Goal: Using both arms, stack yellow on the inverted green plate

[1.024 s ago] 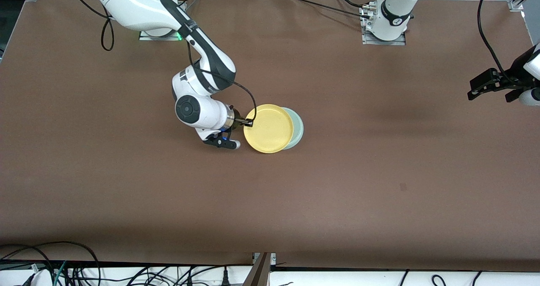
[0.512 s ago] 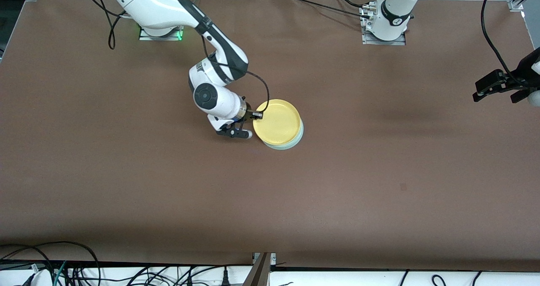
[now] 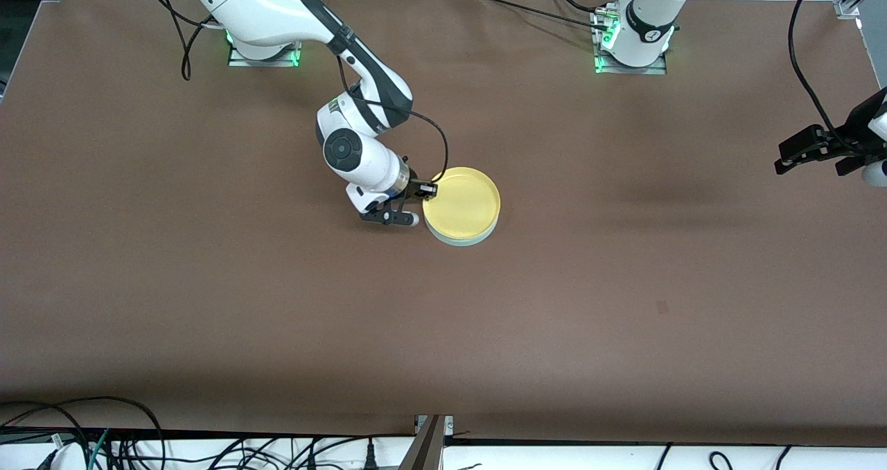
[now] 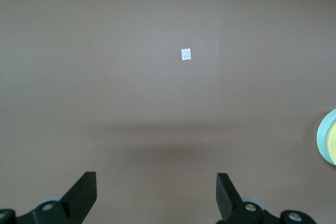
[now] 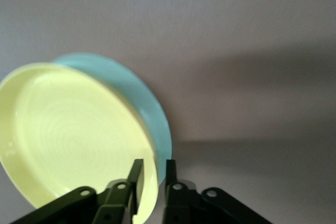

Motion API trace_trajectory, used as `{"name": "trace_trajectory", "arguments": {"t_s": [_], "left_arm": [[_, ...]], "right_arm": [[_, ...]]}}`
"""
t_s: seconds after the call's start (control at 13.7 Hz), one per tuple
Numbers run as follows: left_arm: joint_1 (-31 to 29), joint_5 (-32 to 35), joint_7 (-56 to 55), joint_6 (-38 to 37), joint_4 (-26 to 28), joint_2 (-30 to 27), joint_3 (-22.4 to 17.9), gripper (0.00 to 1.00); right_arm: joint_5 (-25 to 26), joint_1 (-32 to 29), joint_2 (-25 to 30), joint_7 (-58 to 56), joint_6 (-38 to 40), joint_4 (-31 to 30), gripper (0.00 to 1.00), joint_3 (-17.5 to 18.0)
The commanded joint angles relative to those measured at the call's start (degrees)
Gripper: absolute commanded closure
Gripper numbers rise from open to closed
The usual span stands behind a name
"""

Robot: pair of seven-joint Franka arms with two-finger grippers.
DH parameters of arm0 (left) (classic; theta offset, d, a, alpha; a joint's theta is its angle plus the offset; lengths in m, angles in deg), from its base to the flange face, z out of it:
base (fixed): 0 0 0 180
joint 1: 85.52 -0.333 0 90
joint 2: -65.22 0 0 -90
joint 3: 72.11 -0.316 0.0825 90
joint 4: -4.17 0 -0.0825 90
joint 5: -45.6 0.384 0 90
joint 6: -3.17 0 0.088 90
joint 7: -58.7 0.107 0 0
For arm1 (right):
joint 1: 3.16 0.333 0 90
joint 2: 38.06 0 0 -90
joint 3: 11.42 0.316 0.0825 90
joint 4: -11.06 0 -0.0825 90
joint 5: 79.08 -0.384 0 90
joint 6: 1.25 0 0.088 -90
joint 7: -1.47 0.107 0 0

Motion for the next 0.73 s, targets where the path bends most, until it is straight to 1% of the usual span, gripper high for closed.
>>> {"name": "trace_trajectory", "arguments": {"t_s": [0.0,0.22,0.29,0.44,0.66], "left_arm": [[-0.6,-1.4,0.2,-0.8,-5.5,3.1,0.3,0.00],[-0.5,-1.5,0.2,-0.8,-5.5,3.2,0.3,0.00],[-0.4,-1.4,0.1,-0.8,-5.6,3.2,0.3,0.00],[-0.6,-1.4,0.2,-0.9,-5.6,3.2,0.3,0.00],[-0.6,-1.4,0.1,-1.7,-5.6,3.2,0.3,0.00]], "right_arm": [[1.8,-0.2,2.7,-2.0,6.1,4.1,0.00,-4.9],[1.5,-1.2,3.4,-13.2,22.7,13.6,0.00,-13.3],[1.2,-3.0,3.4,-17.3,27.2,16.5,0.00,-14.9],[1.6,-8.2,3.7,-23.2,33.6,19.7,0.00,-15.8],[2.7,-15.6,6.4,-32.9,44.3,22.4,0.00,-16.1]]}}
